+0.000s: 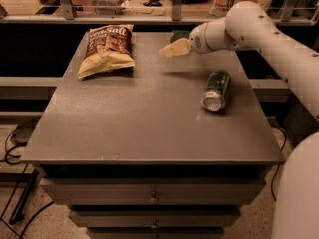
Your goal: Pick sponge
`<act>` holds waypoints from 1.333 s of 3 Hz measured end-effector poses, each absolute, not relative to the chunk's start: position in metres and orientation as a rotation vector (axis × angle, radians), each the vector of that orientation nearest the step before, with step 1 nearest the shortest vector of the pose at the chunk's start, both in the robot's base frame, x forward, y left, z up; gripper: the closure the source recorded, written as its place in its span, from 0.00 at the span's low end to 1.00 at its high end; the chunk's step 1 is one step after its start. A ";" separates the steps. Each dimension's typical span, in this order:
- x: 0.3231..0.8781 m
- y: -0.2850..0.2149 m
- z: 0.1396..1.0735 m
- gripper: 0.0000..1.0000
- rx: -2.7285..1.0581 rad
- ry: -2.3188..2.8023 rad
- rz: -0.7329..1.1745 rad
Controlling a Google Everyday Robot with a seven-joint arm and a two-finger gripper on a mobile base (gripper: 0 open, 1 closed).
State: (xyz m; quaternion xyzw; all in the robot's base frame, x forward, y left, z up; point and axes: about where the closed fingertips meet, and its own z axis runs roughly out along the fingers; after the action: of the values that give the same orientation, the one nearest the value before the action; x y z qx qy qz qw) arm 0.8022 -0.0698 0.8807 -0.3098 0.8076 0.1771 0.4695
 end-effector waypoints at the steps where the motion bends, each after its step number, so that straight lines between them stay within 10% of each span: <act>1: 0.830 -0.078 0.858 0.00 -0.671 2.009 0.407; 4: 0.873 -0.072 0.840 0.00 -0.643 2.027 0.397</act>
Offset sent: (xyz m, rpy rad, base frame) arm 0.0593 -0.0194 -0.0339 0.0071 0.0134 -0.1419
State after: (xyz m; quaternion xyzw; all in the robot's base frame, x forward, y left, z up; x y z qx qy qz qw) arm 0.8726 -0.0718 0.8402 -0.2625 0.8270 0.1622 0.4700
